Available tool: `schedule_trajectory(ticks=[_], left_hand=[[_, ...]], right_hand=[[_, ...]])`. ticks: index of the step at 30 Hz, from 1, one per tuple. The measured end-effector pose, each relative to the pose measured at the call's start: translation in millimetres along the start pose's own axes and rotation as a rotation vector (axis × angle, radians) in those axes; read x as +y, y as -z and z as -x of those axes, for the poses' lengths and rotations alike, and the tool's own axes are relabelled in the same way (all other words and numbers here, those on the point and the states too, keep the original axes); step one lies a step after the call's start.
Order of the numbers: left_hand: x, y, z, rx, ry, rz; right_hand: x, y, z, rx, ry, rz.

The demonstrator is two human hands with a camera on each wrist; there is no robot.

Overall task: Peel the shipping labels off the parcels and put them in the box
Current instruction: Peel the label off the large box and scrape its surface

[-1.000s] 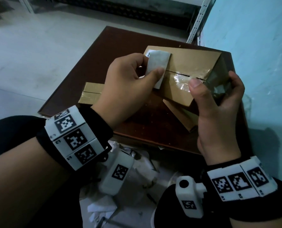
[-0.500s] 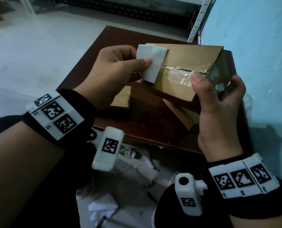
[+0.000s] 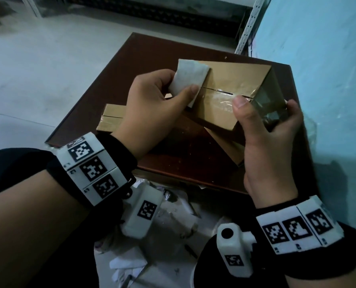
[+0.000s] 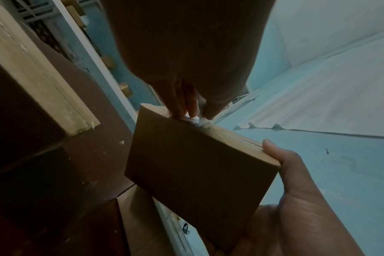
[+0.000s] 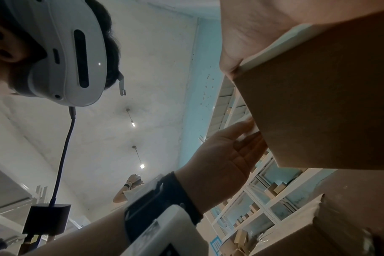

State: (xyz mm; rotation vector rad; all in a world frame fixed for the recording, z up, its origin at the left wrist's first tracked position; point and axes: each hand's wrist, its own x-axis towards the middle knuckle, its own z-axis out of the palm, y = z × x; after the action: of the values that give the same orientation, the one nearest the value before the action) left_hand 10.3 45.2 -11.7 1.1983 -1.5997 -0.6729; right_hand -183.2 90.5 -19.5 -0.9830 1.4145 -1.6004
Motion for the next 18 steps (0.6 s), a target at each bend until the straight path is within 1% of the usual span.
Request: schedule_trajectory(ticks=[9,18], left_hand=[[-2.8,0.5,-0.3,0.023,-0.022,-0.016],[-4.0,1.4,-3.3,0.047,-0.006,-0.009]], right_hand=[[-1.4,1.0,1.4,-0.009,0.027,0.0],[-3.8,-1.2,1.8,-0.008,0.056,-0.019]])
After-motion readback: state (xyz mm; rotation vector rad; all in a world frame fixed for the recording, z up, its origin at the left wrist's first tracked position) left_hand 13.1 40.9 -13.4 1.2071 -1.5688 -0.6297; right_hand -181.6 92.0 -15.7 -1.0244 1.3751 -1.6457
